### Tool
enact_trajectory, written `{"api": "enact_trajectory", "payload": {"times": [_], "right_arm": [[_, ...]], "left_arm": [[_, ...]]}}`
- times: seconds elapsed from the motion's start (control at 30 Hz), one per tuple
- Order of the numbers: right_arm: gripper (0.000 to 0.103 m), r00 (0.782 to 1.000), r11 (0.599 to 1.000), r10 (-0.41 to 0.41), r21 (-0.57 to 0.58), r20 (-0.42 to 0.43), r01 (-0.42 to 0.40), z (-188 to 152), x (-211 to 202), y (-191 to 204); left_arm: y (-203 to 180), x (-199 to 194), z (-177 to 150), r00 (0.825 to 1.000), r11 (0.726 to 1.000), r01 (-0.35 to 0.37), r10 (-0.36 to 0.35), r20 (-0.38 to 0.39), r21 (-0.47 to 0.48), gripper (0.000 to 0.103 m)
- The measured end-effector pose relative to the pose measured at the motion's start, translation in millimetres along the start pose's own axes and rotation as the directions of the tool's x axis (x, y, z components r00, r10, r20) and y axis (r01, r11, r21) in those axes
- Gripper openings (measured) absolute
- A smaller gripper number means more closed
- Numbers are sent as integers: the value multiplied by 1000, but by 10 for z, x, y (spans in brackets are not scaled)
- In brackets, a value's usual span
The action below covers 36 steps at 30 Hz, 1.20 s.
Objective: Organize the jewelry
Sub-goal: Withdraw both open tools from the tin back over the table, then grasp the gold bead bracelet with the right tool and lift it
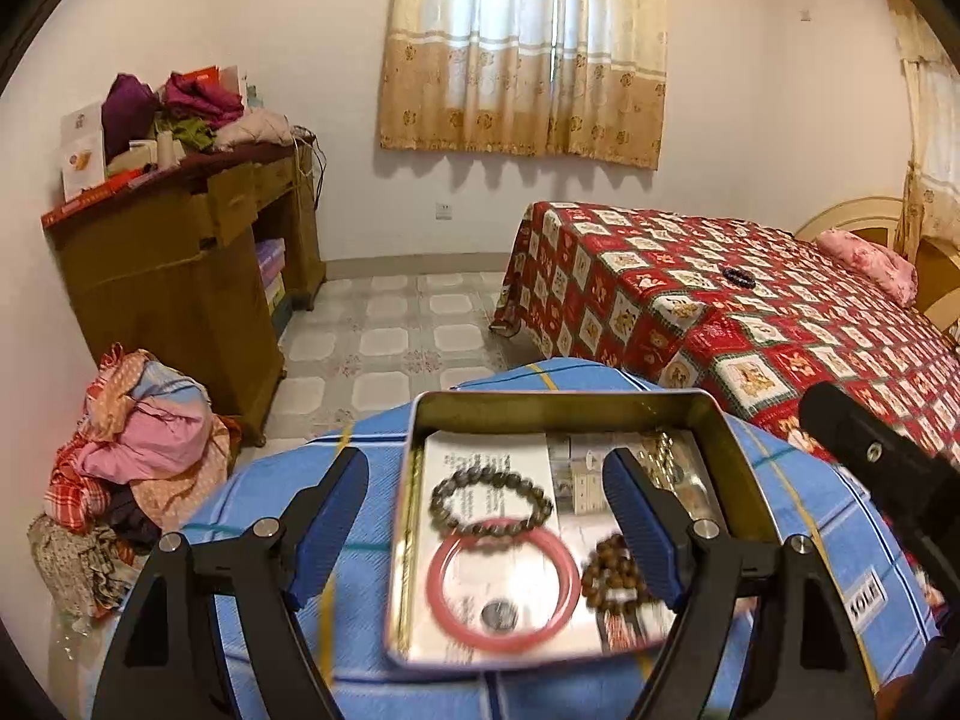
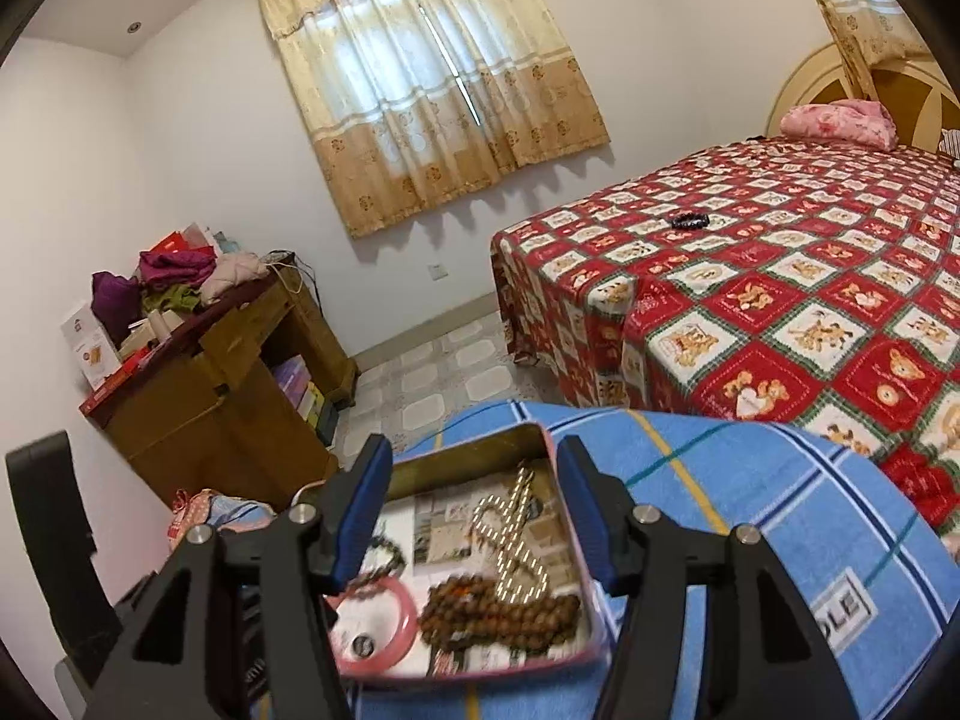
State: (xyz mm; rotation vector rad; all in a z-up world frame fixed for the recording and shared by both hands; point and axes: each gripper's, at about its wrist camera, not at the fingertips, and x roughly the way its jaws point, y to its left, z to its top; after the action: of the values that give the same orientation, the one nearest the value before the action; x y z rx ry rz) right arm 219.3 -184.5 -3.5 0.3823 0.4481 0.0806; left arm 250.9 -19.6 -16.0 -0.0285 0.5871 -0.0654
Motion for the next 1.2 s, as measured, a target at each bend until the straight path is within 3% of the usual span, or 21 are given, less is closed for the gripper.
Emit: {"api": "enact_trajectory", "payload": {"times": [0.13,0.37,0.63,0.8,1.2], "right_arm": [[71,1000,1000,-12,-4,-12,12,-129,-264,-6],[71,998,1000,-6,19,-58,7,-343,-748,-138],[71,992,996,-76,-49,-96,72,-737,-1188,-268],[71,980,989,-141,-57,-139,134,-959,-1267,-382],[71,969,991,-73,-125,-234,44,-1230,-1177,-255]], "left_arm": [[43,-310,-129,1000,999,-23,22,15,33,81],[69,-708,-361,1000,998,-21,20,7,60,81],[295,-1126,-883,999,1000,-18,19,-33,11,81],[417,-1277,-1163,998,997,-53,51,-46,-47,81],[492,-1344,-1397,997,998,-52,49,-56,-41,81]]}}
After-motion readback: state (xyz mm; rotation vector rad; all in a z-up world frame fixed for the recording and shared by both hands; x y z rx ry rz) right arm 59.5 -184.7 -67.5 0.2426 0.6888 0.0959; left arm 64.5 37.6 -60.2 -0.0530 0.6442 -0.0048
